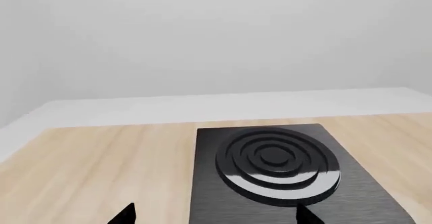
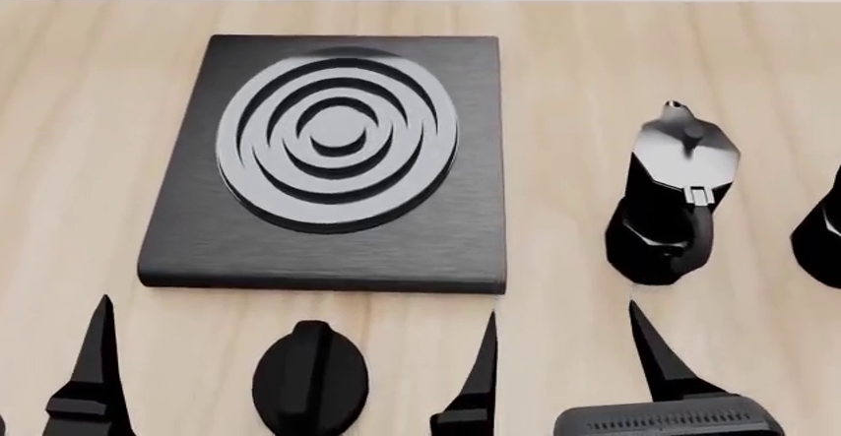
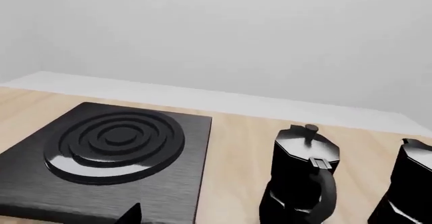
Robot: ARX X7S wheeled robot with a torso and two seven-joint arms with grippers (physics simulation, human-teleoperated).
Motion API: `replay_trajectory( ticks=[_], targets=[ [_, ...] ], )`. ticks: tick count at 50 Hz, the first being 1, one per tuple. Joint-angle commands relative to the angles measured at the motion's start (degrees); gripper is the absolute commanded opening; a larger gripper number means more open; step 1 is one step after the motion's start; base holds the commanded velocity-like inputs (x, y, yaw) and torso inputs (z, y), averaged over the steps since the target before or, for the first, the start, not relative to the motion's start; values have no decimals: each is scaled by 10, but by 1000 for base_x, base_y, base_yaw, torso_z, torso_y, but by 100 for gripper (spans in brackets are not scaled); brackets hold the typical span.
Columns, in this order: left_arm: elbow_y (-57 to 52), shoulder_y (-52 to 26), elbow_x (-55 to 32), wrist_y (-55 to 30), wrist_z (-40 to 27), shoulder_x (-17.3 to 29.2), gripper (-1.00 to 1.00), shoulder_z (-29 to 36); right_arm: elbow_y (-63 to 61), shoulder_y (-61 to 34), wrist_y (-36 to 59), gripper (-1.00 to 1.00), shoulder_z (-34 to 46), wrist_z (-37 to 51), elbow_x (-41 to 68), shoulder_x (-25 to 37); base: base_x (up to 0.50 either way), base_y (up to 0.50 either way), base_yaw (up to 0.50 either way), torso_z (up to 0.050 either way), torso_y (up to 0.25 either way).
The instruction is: Put the right moka pot on the stove.
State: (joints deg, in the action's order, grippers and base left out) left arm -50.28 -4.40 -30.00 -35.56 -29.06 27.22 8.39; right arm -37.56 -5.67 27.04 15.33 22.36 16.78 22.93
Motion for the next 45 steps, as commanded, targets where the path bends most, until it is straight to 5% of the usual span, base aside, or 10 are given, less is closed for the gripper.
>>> replay_trajectory(
  ticks=[1, 33, 45],
  targets=[
    [0, 0, 1, 4, -2, 2, 100, 2, -3, -2, 4, 100, 1, 3, 1, 2, 0, 0, 0, 0, -154],
    [-1, 3, 2, 13, -10, 6, 100, 4, -2, 5, -5, 100, -9, 3, 7, 15, 0, 0, 0, 0, -99],
    [1, 4, 0, 16, -13, 7, 100, 2, -32, 42, -21, 100, -110, -14, 70, 65, 0, 0, 0, 0, 0]
  ],
)
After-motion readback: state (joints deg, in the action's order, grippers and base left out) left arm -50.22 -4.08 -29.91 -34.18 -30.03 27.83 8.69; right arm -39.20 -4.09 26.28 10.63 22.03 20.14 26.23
